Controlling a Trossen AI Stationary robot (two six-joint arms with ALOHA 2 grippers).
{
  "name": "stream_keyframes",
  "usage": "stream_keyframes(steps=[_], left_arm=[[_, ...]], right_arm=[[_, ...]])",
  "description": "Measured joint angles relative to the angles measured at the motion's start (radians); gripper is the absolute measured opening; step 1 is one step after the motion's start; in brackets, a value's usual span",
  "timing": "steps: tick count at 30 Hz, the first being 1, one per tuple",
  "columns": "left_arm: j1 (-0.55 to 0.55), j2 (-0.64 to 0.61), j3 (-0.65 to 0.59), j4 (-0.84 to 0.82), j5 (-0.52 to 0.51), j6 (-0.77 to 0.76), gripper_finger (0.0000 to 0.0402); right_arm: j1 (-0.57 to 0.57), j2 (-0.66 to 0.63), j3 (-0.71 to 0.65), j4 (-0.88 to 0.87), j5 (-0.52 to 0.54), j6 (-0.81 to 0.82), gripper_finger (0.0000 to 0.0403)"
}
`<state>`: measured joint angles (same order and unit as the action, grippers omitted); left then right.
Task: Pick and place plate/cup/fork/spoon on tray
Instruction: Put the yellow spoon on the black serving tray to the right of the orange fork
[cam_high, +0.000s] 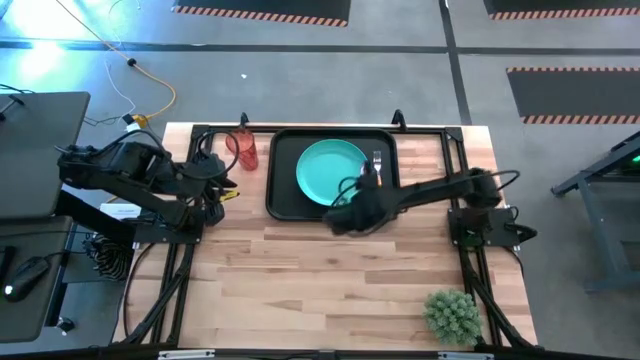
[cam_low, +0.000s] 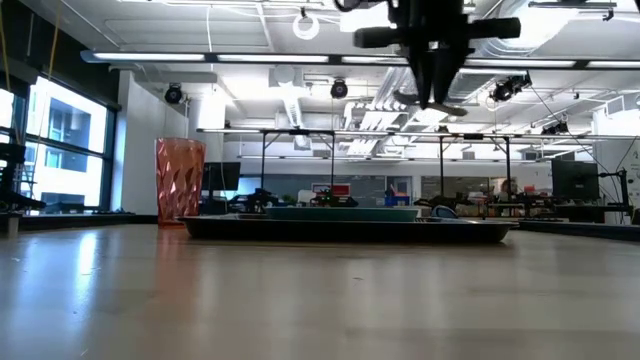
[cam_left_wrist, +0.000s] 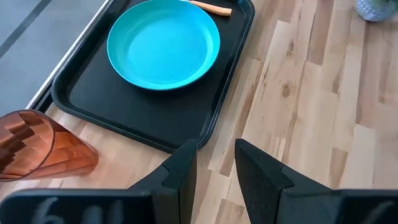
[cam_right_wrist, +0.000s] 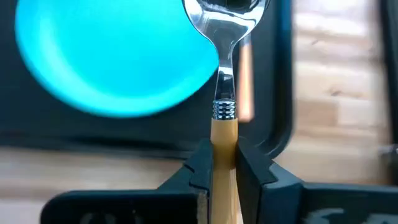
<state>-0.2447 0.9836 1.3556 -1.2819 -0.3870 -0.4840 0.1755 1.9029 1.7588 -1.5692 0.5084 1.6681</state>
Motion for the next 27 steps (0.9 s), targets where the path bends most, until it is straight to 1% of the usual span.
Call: stream_keyframes(steps=[5, 11, 15, 17, 20, 27], left_arm=[[0.033, 0.0, 0.0, 0.0, -0.005, 0.007, 0.0099], [0.088, 0.0, 0.0, 0.002, -0.026, 0.007, 0.0099], [0.132, 0.0, 0.0, 0.02, -0.03, 0.008, 0.0099], [0.154, 0.0, 0.0, 0.036, -0.03, 0.008, 0.0099], [0.189, 0.001, 0.0, 0.08, -0.03, 0.01, 0.0099], [0.263, 0.01, 0.0, 0.136, -0.046, 0.007, 0.0099]], right_arm=[[-0.055, -0.183, -0.192, 0.038, 0.033, -0.002, 0.002], [-0.135, -0.41, -0.451, 0.221, 0.048, -0.037, 0.002], [-0.21, -0.521, -0.593, 0.361, 0.036, -0.116, 0.002], [-0.25, -0.559, -0.649, 0.44, 0.029, -0.171, 0.002], [-0.321, -0.588, -0.715, 0.543, -0.017, -0.272, 0.002], [-0.495, -0.588, -0.802, 0.723, -0.156, -0.483, 0.0021]])
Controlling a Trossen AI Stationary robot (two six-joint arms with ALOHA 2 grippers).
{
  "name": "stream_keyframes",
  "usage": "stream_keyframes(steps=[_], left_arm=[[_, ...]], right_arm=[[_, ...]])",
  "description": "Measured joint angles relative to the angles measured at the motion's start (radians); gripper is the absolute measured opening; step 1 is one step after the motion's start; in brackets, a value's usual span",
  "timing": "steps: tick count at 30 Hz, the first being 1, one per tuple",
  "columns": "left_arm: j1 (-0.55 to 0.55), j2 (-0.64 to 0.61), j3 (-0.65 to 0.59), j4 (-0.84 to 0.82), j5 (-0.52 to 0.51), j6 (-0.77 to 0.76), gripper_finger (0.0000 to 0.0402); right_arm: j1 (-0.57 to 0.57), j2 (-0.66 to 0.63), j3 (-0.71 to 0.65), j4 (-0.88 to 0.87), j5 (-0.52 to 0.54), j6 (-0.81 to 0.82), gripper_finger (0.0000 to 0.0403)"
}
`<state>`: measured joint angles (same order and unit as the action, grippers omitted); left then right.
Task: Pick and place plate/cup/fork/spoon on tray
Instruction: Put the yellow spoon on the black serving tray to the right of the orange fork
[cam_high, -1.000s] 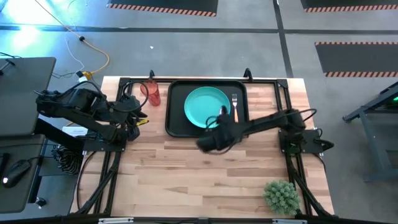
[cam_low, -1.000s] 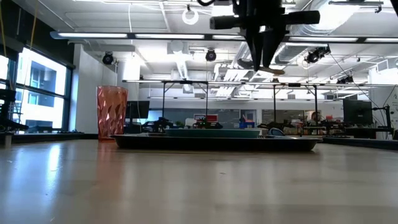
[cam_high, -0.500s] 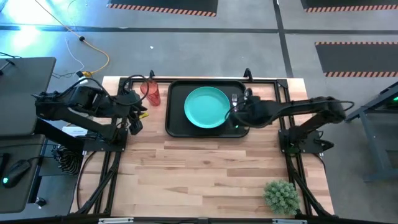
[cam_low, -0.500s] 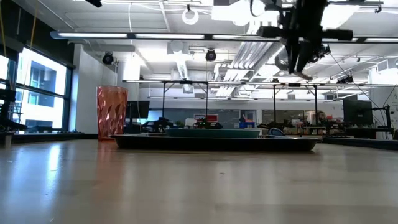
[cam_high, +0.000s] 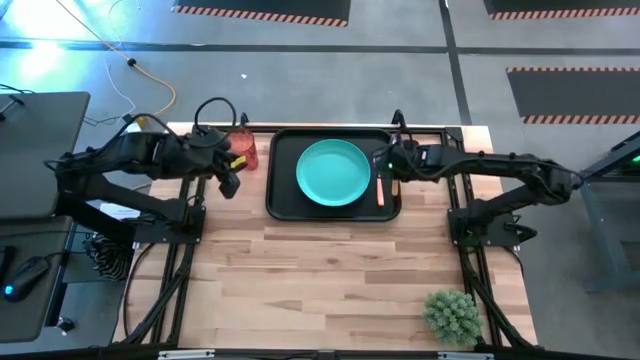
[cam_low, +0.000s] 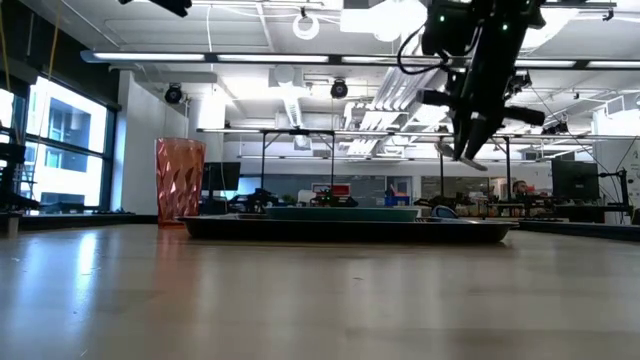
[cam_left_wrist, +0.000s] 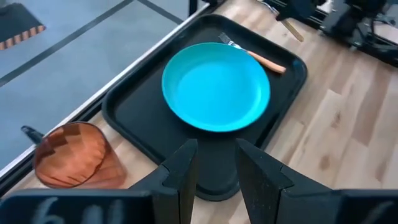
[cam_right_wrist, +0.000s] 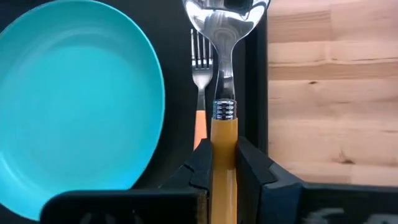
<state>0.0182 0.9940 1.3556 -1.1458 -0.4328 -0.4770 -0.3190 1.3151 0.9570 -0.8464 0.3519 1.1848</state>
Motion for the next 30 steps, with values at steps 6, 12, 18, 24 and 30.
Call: stream_keyframes(steps=[6, 12, 18, 24, 30], left_arm=[[0.056, 0.028, 0.001, 0.008, -0.007, -0.001, 0.0099], [0.118, 0.081, 0.0, 0.069, -0.01, 0.01, 0.0099], [0.175, 0.138, 0.0, 0.163, -0.01, 0.072, 0.0099], [0.218, 0.184, 0.0, 0.173, -0.009, 0.069, 0.0099], [0.262, 0.2, 0.0, 0.173, -0.007, 0.088, 0.0099]], right_arm=[[-0.11, 0.0, -0.008, 0.021, -0.062, -0.079, 0.0021], [-0.169, 0.024, -0.008, 0.032, -0.093, -0.143, 0.0021], [-0.185, 0.087, -0.008, 0.071, -0.136, -0.173, 0.0021], [-0.185, 0.155, -0.008, 0.074, -0.153, -0.197, 0.0021], [-0.185, 0.207, -0.008, 0.092, -0.17, -0.161, 0.0021]])
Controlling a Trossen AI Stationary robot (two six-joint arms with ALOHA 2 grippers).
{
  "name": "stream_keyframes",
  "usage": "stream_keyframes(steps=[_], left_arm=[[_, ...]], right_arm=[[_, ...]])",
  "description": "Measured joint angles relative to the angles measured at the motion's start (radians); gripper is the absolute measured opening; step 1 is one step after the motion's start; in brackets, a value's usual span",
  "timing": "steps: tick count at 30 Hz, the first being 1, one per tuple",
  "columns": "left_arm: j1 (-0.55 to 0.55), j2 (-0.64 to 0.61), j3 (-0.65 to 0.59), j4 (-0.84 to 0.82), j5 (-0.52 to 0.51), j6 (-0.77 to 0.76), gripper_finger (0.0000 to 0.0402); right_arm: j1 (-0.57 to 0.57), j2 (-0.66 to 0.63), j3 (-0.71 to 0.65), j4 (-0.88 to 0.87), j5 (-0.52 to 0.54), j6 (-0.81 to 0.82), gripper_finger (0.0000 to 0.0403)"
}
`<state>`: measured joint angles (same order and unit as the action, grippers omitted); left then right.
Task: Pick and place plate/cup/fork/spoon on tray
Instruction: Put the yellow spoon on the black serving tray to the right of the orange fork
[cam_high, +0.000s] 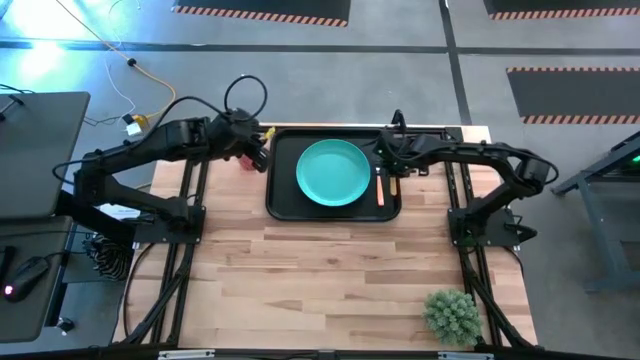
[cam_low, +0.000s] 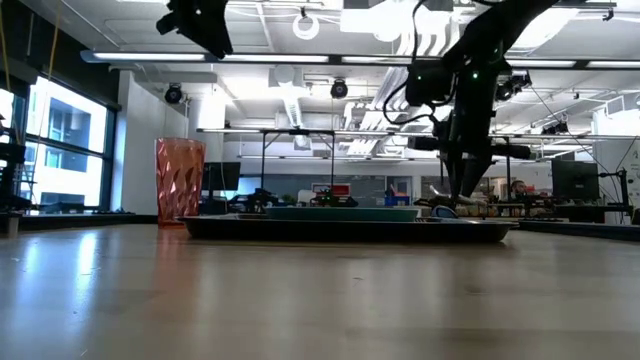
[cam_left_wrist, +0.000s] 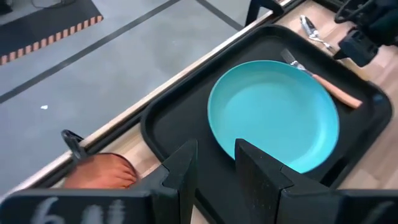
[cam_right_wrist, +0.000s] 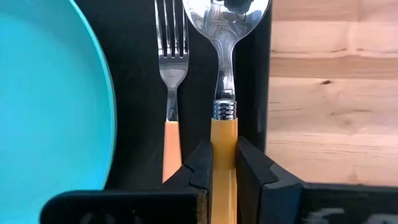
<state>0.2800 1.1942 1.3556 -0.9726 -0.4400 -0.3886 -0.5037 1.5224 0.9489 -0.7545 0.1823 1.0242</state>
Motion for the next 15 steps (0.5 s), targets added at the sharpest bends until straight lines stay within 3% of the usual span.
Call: stream_keyframes(steps=[15], left_arm=[[0.115, -0.015, 0.0, 0.0, 0.023, 0.161, 0.0099]], right_arm=[[0.057, 0.09, 0.0, 0.022, -0.059, 0.096, 0.0021]])
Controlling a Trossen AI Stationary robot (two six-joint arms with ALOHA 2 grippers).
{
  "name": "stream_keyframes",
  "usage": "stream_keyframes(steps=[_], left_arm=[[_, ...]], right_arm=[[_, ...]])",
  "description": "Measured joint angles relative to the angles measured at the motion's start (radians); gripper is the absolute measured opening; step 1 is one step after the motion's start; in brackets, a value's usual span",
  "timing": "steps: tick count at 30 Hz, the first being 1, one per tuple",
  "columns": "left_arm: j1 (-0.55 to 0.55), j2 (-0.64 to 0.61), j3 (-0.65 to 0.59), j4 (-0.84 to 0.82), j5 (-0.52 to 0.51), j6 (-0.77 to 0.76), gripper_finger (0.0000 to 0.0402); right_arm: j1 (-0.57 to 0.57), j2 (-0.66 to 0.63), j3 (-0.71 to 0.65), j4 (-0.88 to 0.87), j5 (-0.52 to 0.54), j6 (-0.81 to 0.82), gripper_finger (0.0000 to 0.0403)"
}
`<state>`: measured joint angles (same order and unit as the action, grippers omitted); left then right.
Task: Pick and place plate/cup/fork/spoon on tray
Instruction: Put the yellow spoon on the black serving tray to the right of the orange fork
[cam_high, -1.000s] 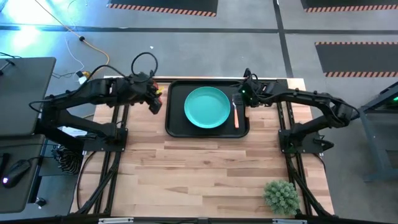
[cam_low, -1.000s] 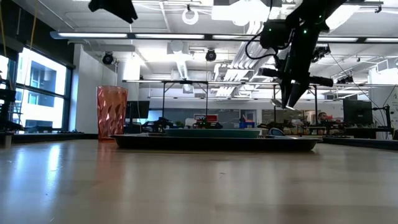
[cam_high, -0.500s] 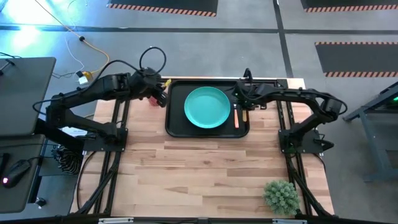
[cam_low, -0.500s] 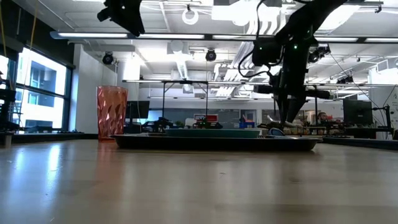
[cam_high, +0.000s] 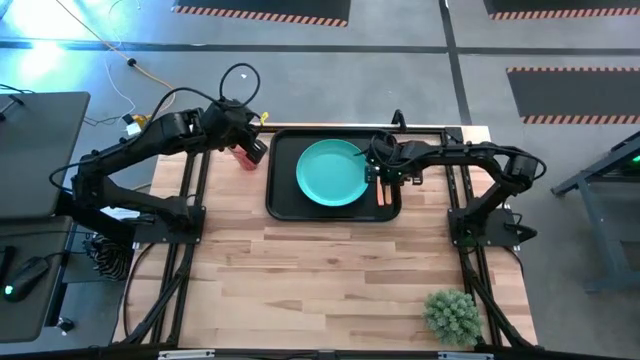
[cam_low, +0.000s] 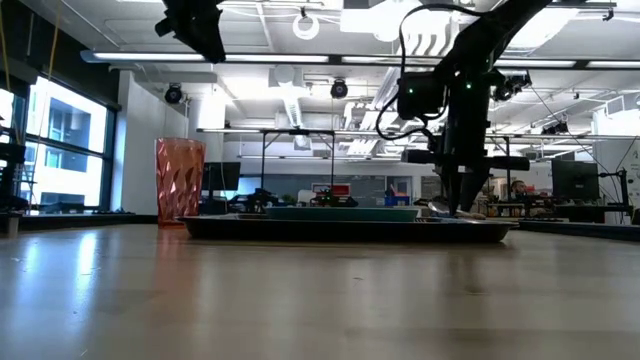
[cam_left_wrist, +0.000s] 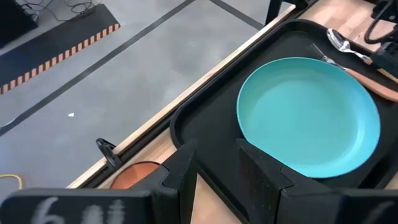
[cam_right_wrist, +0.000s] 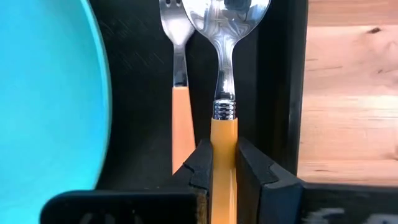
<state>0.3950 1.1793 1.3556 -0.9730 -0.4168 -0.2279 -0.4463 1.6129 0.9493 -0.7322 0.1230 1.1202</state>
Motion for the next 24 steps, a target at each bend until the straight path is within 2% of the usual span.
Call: stream_keyframes(steps=[24], left_arm=[[0.013, 0.0, 0.0, 0.003, 0.005, -0.003, 0.0099]], right_arm=[[-0.027, 0.031, 0.0, 0.016, 0.018, -0.055, 0.0021]])
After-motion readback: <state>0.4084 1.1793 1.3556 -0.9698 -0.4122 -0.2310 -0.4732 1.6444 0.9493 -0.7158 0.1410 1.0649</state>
